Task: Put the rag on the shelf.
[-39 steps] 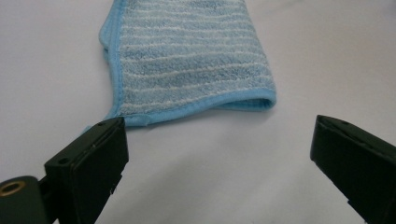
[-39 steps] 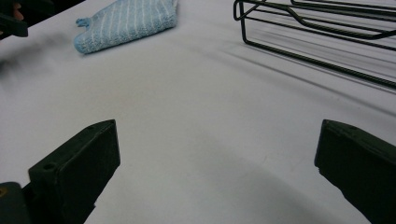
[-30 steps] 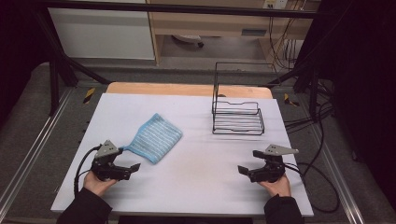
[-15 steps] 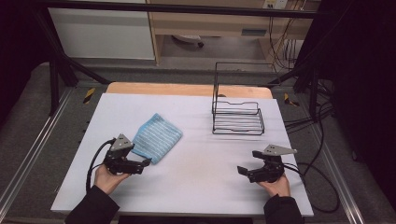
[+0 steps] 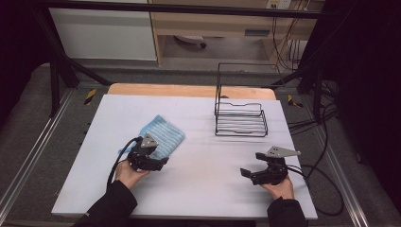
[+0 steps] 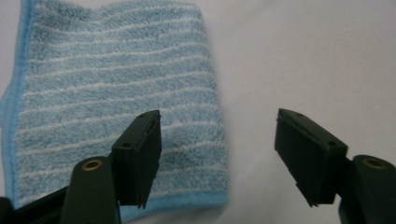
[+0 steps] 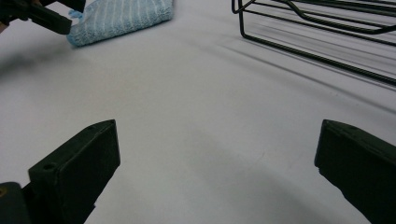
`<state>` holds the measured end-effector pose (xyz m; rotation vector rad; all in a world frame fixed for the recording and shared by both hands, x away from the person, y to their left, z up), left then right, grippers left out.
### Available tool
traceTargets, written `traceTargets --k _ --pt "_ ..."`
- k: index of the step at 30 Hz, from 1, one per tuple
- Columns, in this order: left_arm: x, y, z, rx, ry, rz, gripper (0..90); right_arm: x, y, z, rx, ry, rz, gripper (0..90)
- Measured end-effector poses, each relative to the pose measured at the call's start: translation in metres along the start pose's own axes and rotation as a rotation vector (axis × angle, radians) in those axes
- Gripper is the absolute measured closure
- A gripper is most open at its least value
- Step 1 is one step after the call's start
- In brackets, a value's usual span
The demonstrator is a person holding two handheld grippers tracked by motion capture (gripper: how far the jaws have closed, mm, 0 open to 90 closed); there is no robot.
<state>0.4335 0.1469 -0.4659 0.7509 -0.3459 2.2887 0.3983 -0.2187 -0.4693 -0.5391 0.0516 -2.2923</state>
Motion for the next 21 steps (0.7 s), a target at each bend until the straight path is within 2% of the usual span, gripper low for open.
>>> traceTargets --k 1,4,5,11,17,21 --pt "-0.006 -0.001 -0.002 0.007 -0.014 0.006 36.7 0.000 0.000 0.000 -0.002 -0.003 0.001 0.8" --pt "-0.011 -0.002 -0.004 0.002 -0.023 0.022 41.1 0.000 0.000 0.000 -0.003 -0.005 -0.001 0.8" --pt "-0.013 -0.002 -0.005 -0.001 -0.026 0.030 45.9 0.000 0.000 0.000 -0.004 -0.005 -0.001 0.8" --pt "-0.016 -0.006 -0.008 -0.014 -0.016 0.068 56.9 -0.001 0.000 -0.001 0.001 -0.010 0.000 0.8" --pt "-0.019 -0.007 -0.009 -0.034 -0.025 0.099 63.5 -0.002 0.000 -0.001 0.002 -0.011 0.002 0.8" --pt "-0.021 -0.007 -0.009 -0.012 -0.032 0.102 63.8 -0.002 0.001 -0.001 0.002 -0.011 0.002 0.8"
Point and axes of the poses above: each handheld gripper's, and its own axes: x roughly backward along the jaws, z roughly out of its top, y roughly to its right, the point moved 6 cm from there along -x, roughly forward along the jaws, and after that the axes turned 10 degrees about y, right-handed, at the moved point
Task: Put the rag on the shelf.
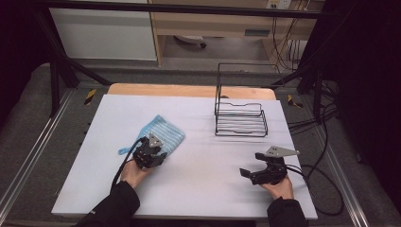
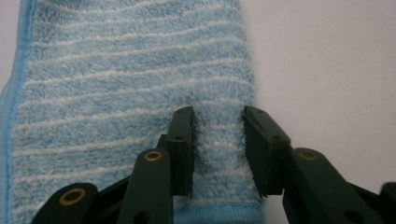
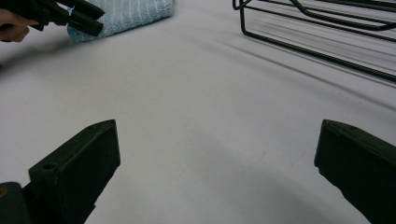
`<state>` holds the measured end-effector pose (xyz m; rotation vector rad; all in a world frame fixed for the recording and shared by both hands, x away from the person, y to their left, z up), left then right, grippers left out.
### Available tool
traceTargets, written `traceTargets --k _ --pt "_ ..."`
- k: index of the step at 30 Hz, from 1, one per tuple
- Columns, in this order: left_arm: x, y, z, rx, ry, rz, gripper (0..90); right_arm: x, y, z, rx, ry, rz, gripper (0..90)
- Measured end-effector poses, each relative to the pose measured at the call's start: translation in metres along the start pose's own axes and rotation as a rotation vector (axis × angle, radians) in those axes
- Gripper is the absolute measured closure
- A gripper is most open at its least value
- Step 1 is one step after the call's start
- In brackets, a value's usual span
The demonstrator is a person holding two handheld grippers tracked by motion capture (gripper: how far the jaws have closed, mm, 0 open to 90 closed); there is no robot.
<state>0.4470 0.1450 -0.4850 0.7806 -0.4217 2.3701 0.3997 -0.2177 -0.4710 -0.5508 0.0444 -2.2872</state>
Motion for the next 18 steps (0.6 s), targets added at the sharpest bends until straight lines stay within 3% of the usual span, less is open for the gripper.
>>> traceTargets --k 3,10,18 --pt "-0.0012 0.0006 0.0004 -0.004 -0.007 0.012 64.5 -0.0001 0.0001 0.0001 0.000 0.001 0.000 0.8" --pt "-0.0023 -0.0022 0.0021 -0.012 -0.022 0.021 76.9 -0.0004 -0.0003 0.0004 -0.008 0.004 0.002 1.1" --pt "0.0028 -0.0075 0.0042 0.038 0.009 -0.033 82.8 -0.0006 -0.0006 0.0001 -0.009 0.000 0.006 1.2"
Point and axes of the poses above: each handheld gripper's, and its own axes: x roughly backward along the jaws, z roughly out of its top, y roughly to its right, the point moved 6 cm from there along -x, roughly forward along the jaws, and after that the axes turned 10 degrees about y, right-handed, at the moved point
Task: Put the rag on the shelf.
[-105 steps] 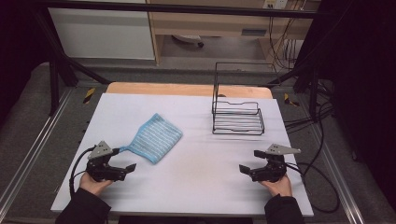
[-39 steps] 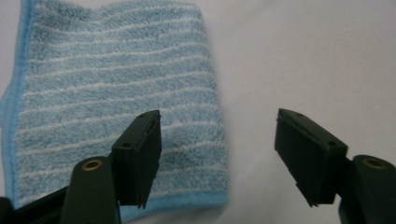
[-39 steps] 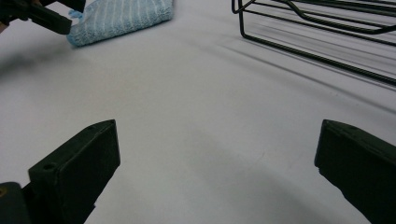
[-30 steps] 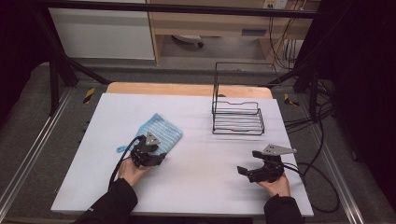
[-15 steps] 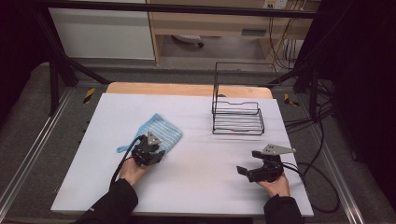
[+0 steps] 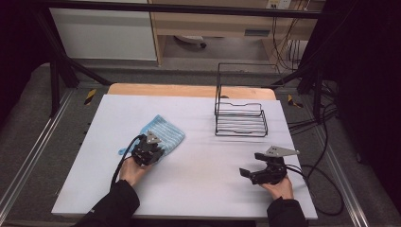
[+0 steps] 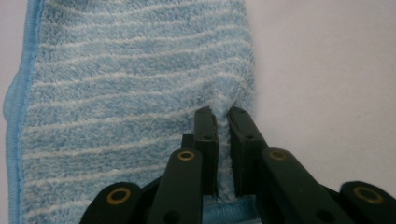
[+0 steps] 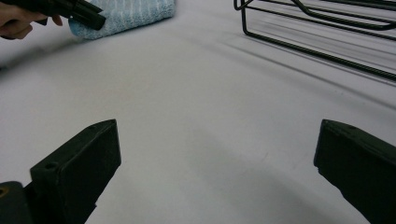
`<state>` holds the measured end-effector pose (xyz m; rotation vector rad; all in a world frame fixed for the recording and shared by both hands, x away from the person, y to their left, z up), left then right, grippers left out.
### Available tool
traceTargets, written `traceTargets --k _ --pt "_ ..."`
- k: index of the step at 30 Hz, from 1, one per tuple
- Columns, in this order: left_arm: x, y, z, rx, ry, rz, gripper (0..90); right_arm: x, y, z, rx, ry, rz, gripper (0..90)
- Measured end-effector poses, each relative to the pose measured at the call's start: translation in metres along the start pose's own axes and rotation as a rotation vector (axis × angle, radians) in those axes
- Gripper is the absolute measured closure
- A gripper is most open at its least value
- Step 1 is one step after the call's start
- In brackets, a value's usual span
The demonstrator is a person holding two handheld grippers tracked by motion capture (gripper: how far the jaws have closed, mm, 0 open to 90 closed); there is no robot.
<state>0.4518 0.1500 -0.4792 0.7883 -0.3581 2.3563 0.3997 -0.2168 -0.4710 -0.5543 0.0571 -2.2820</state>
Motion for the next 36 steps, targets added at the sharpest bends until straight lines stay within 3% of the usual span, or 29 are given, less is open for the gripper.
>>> traceTargets --k 9,19,36 --pt "0.014 0.010 0.008 0.019 0.037 -0.079 83.1 0.000 0.000 0.000 -0.002 -0.002 0.002 1.3" --pt "0.018 0.032 0.000 0.062 0.017 -0.156 82.7 0.000 -0.001 0.000 -0.001 -0.003 0.003 1.3" --pt "0.021 0.072 -0.001 0.091 0.019 -0.209 82.4 0.000 -0.002 -0.001 0.001 -0.008 0.005 1.4"
Point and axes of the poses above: each handheld gripper's, and its own axes: x roughly backward along the jaws, z roughly out of its top, y roughly to its right, the point moved 6 cm from there along -x, roughly forward along the jaws, and after that the axes turned 10 degrees about y, right-handed, at the moved point
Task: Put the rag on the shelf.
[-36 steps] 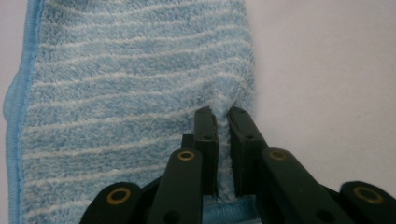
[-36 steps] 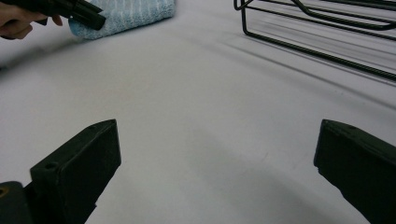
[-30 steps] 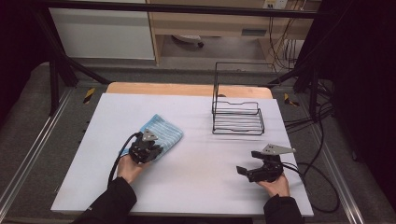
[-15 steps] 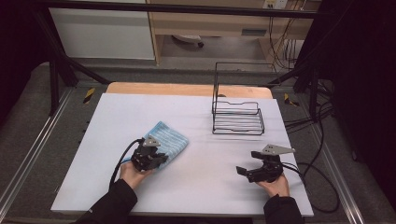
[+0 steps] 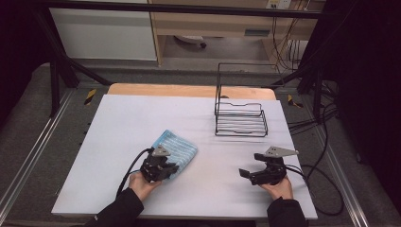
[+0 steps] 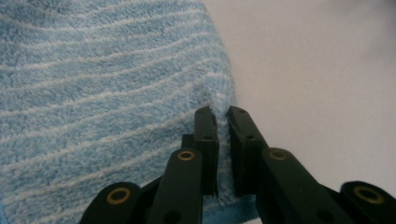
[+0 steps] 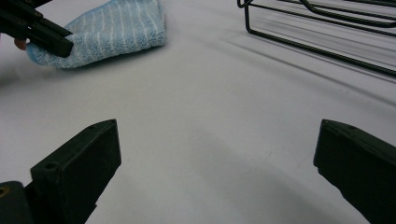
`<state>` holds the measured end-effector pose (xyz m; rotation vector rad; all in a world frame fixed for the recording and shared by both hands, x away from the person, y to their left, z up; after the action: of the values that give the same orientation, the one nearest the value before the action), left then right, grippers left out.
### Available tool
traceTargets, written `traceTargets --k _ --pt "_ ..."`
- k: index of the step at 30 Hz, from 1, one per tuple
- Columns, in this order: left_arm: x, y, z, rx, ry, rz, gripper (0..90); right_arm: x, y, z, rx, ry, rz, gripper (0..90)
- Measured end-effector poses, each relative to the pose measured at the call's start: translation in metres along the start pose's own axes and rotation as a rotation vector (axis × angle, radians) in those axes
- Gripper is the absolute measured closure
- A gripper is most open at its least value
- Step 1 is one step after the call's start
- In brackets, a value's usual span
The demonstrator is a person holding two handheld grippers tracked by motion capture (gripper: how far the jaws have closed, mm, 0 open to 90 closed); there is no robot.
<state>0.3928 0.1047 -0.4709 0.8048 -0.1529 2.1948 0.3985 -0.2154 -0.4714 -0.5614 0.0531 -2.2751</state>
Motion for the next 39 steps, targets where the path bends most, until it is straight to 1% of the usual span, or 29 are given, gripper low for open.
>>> traceTargets --k 4,9,10,12,13,14,15,16,17,20,21,22,23,24,25,26,27,28,29,31,33,35,36,37,38,39 --pt "-0.002 0.009 -0.001 -0.003 -0.004 -0.006 82.4 0.000 0.000 0.000 0.000 -0.001 0.000 1.4" --pt "-0.004 0.027 0.000 0.010 -0.003 -0.045 82.4 0.000 0.000 0.000 -0.001 -0.003 0.000 1.4" --pt "-0.004 0.027 0.000 0.010 -0.003 -0.045 82.4 0.000 0.000 0.000 -0.001 -0.003 0.000 1.4" --pt "-0.006 0.034 0.000 -0.001 -0.006 -0.055 82.3 -0.001 0.000 -0.001 0.000 -0.003 0.000 1.4" --pt "-0.009 0.042 -0.001 -0.012 -0.007 -0.062 82.1 -0.001 0.000 -0.001 -0.002 -0.004 0.000 1.4" --pt "-0.009 0.042 -0.001 -0.012 -0.007 -0.062 82.0 -0.001 0.000 -0.001 -0.003 -0.004 0.000 1.4" --pt "-0.012 0.049 -0.001 -0.023 -0.006 -0.069 81.9 -0.001 -0.001 -0.001 -0.003 -0.006 0.001 1.4" --pt "-0.012 0.049 -0.001 -0.023 -0.006 -0.069 81.8 -0.001 -0.001 -0.001 -0.003 -0.006 0.001 1.4" --pt "-0.014 0.052 -0.001 -0.023 -0.002 -0.071 81.8 -0.001 -0.001 -0.001 -0.003 -0.006 0.001 1.4" --pt "-0.018 0.055 -0.003 -0.040 -0.012 -0.073 80.7 0.000 -0.001 -0.001 -0.004 -0.006 0.002 1.5" --pt "-0.019 0.055 -0.004 -0.041 -0.014 -0.077 79.6 0.000 -0.001 -0.001 -0.004 -0.006 0.002 1.5" --pt "-0.019 0.055 -0.004 -0.040 -0.016 -0.084 76.3 0.000 -0.001 -0.001 -0.003 -0.006 0.002 1.5" --pt "-0.019 0.054 -0.004 -0.041 -0.013 -0.092 74.6 0.000 -0.001 -0.001 -0.003 -0.006 0.002 1.5" --pt "-0.017 0.054 -0.003 -0.034 -0.008 -0.102 72.0 0.000 -0.001 -0.001 -0.006 -0.006 0.000 1.7" --pt "-0.012 0.051 0.001 -0.022 0.005 -0.117 69.2 0.000 -0.001 -0.001 -0.005 -0.007 -0.002 1.7" --pt "-0.008 0.048 0.005 -0.027 0.014 -0.115 65.5 0.000 -0.001 -0.001 -0.002 -0.008 -0.003 1.7" --pt "-0.008 0.048 0.005 -0.027 0.014 -0.115 62.0 -0.001 -0.002 0.000 -0.001 -0.008 -0.004 1.7" --pt "0.001 0.041 0.011 -0.037 0.044 -0.093 59.3 -0.001 -0.002 0.000 0.004 -0.006 -0.003 1.7" --pt "0.001 0.041 0.011 -0.037 0.044 -0.093 56.9 -0.001 -0.003 0.001 0.002 -0.005 -0.005 1.7" --pt "0.010 0.030 0.017 -0.047 0.061 -0.066 52.9 -0.002 -0.004 0.001 0.002 -0.005 -0.009 1.7" --pt "0.017 0.017 0.020 -0.036 0.069 -0.041 48.0 -0.003 -0.005 0.002 0.002 -0.004 -0.018 1.8" --pt "0.023 0.004 0.021 -0.017 0.072 -0.017 44.7 -0.003 -0.007 0.004 0.008 0.001 -0.022 2.0" --pt "0.028 -0.008 0.020 -0.012 0.072 0.017 42.8 -0.004 -0.008 0.005 0.007 0.006 -0.025 2.3" --pt "0.028 -0.008 0.020 -0.012 0.072 0.017 41.7 -0.005 -0.010 0.006 0.008 0.008 -0.029 2.3" --pt "0.032 -0.019 0.017 -0.008 0.070 0.057 39.9 -0.005 -0.011 0.007 0.007 0.007 -0.032 2.4" --pt "0.034 -0.022 0.014 -0.009 0.066 0.072 38.0 -0.007 -0.013 0.007 0.007 0.008 -0.031 2.5"
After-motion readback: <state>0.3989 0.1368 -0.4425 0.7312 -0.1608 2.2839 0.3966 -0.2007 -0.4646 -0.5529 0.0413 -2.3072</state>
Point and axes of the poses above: each handheld gripper's, and its own axes: x roughly backward along the jaws, z roughly out of its top, y roughly to its right, the point moved 6 cm from there along -x, roughly forward along the jaws, and after that the axes turned 10 degrees about y, right-handed, at the moved point
